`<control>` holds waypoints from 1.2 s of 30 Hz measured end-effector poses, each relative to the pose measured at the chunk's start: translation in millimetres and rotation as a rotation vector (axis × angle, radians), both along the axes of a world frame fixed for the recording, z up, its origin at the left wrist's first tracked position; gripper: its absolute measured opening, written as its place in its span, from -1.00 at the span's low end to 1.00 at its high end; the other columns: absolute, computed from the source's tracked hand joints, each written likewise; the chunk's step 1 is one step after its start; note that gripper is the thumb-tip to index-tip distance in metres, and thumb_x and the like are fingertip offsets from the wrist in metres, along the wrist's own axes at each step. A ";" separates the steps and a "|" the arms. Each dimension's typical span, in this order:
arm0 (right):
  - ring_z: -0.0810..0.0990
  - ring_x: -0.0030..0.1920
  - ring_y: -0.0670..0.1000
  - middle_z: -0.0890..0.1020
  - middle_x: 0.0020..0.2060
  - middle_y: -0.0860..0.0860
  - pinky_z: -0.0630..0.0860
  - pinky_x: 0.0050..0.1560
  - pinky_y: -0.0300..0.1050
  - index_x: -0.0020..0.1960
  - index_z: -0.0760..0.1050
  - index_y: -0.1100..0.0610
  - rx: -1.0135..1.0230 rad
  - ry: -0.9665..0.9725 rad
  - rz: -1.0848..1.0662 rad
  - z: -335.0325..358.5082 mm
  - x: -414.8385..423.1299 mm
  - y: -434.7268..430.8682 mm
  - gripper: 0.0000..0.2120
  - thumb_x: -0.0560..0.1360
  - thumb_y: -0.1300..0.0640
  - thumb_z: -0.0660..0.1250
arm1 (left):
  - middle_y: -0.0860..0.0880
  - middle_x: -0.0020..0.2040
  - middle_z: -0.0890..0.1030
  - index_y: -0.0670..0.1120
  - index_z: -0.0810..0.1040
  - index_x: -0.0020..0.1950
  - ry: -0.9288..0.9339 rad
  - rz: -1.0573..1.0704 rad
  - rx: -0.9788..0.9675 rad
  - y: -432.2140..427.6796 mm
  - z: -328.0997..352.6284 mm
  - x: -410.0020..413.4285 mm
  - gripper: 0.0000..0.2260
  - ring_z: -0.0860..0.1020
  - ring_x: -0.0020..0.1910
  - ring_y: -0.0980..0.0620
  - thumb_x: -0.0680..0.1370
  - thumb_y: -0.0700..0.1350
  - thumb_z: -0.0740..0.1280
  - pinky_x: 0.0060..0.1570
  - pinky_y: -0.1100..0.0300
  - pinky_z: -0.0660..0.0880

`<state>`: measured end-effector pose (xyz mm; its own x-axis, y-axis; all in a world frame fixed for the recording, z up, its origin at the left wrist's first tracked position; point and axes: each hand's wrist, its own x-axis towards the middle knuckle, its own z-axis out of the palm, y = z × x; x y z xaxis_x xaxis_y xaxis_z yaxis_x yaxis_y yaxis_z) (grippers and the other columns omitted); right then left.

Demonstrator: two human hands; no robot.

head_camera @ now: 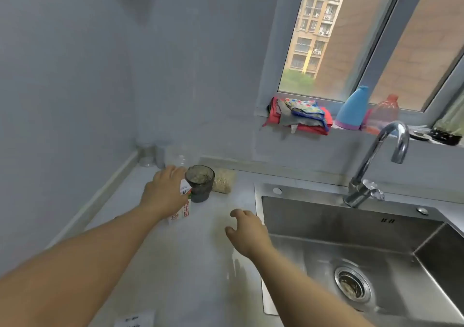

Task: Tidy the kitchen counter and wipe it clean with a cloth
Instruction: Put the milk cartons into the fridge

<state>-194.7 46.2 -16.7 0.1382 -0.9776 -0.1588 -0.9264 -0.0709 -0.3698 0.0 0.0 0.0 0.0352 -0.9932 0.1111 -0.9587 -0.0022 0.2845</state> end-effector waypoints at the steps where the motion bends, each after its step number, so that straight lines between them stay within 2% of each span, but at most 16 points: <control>1: 0.35 0.35 0.12 0.35 0.39 0.04 0.30 0.30 -0.03 0.43 0.25 0.06 0.009 -0.005 0.014 -3.8 -2.3 -12.2 -0.57 0.58 0.04 0.14 | -0.04 0.44 0.23 -0.02 0.15 0.48 -0.019 0.021 0.051 -9.2 -4.2 -1.1 -0.45 0.25 0.40 -0.10 0.54 0.00 0.28 0.24 0.01 0.33; 5: 0.34 0.35 0.13 0.34 0.40 0.04 0.29 0.30 -0.03 0.45 0.22 0.05 0.044 -0.001 0.053 -18.8 -4.7 -40.3 -0.55 0.58 0.04 0.13 | -0.04 0.43 0.28 -0.05 0.12 0.49 -0.019 0.084 0.244 -29.4 -26.1 -1.5 -0.42 0.28 0.39 -0.09 0.55 0.06 0.27 0.25 0.01 0.35; 9: 0.33 0.36 0.13 0.33 0.40 0.04 0.28 0.30 -0.04 0.47 0.17 0.03 0.065 -0.015 0.067 -30.2 -7.6 -49.6 -0.53 0.58 0.04 0.13 | -0.13 0.24 0.45 -0.12 0.35 0.29 0.049 0.168 0.193 -38.3 -34.7 -0.2 -0.58 0.45 0.20 -0.12 0.53 0.07 0.31 0.08 0.05 0.45; 13: 0.35 0.34 0.12 0.36 0.38 0.05 0.31 0.28 -0.04 0.46 0.19 0.03 0.081 -0.017 0.044 -30.6 -12.0 -46.5 -0.54 0.57 0.04 0.14 | -0.16 0.17 0.48 -0.16 0.39 0.21 0.153 0.153 0.240 -33.7 -33.0 2.0 -0.59 0.49 0.14 -0.11 0.50 0.05 0.37 -0.04 0.10 0.45; 18: 0.36 0.34 0.12 0.36 0.37 0.05 0.31 0.27 -0.05 0.43 0.23 0.06 0.032 -0.007 -0.022 -10.9 -14.8 -29.2 -0.56 0.57 0.04 0.14 | -0.10 0.02 0.51 -0.15 0.43 0.13 0.254 0.051 0.163 -10.2 -11.8 6.7 -0.66 0.49 -0.07 -0.02 0.48 0.00 0.41 -0.36 0.27 0.33; 22: 0.35 0.35 0.12 0.36 0.38 0.06 0.32 0.28 -0.05 0.44 0.24 0.07 -0.030 -0.016 -0.095 13.3 -11.7 8.6 -0.56 0.58 0.03 0.14 | -0.03 -0.05 0.47 -0.09 0.40 0.03 0.246 -0.113 0.092 15.7 25.6 6.1 -0.69 0.46 -0.13 0.02 0.45 0.01 0.44 -0.34 0.23 0.32; 26: 0.36 0.35 0.12 0.37 0.37 0.06 0.32 0.29 -0.01 0.43 0.25 0.08 -0.101 -0.035 -0.214 31.5 -14.7 59.7 -0.56 0.58 0.02 0.15 | 0.06 -0.21 0.43 -0.01 0.34 -0.18 0.226 -0.283 0.047 51.4 54.5 -14.9 -0.73 0.39 -0.26 0.12 0.46 0.01 0.43 -0.40 0.28 0.25; 28: 0.37 0.33 0.13 0.38 0.36 0.07 0.34 0.28 -0.01 0.42 0.26 0.09 -0.126 -0.040 -0.284 36.6 -20.2 92.0 -0.57 0.57 0.02 0.16 | 0.09 -0.22 0.41 -0.02 0.34 -0.15 0.232 -0.352 0.043 71.6 63.1 -31.6 -0.73 0.38 -0.28 0.15 0.45 0.00 0.44 -0.41 0.29 0.25; 30: 0.39 0.32 0.14 0.40 0.34 0.08 0.35 0.26 -0.01 0.38 0.29 0.11 -0.147 -0.040 -0.386 38.3 -31.9 135.3 -0.59 0.57 0.03 0.16 | 0.07 -0.18 0.46 -0.05 0.38 -0.09 0.237 -0.444 0.092 96.0 65.9 -54.7 -0.73 0.45 -0.23 0.13 0.44 -0.02 0.46 -0.35 0.28 0.36; 32: 0.39 0.30 0.16 0.41 0.32 0.10 0.36 0.24 -0.01 0.35 0.31 0.13 -0.140 -0.027 -0.465 35.4 -48.4 174.8 -0.62 0.56 0.05 0.16 | -0.02 -0.07 0.55 -0.07 0.41 -0.03 0.229 -0.522 0.160 119.7 64.2 -79.9 -0.73 0.55 -0.09 0.02 0.44 -0.03 0.46 -0.15 0.16 0.53; 33: 0.39 0.31 0.16 0.41 0.33 0.10 0.35 0.24 -0.01 0.36 0.31 0.12 -0.128 -0.026 -0.506 33.2 -57.6 192.9 -0.61 0.56 0.05 0.15 | -0.06 -0.02 0.56 -0.07 0.42 0.00 0.204 -0.564 0.180 131.4 63.0 -92.0 -0.72 0.55 -0.04 -0.02 0.44 -0.02 0.46 -0.07 0.12 0.54; 36: 0.37 0.33 0.14 0.38 0.36 0.08 0.36 0.27 0.00 0.41 0.27 0.10 -0.109 -0.035 -0.650 31.3 -91.1 253.6 -0.58 0.57 0.04 0.15 | -0.03 -0.02 0.52 -0.06 0.41 0.00 0.153 -0.700 0.179 169.5 60.0 -135.2 -0.70 0.50 -0.08 0.02 0.43 0.01 0.45 -0.21 0.23 0.45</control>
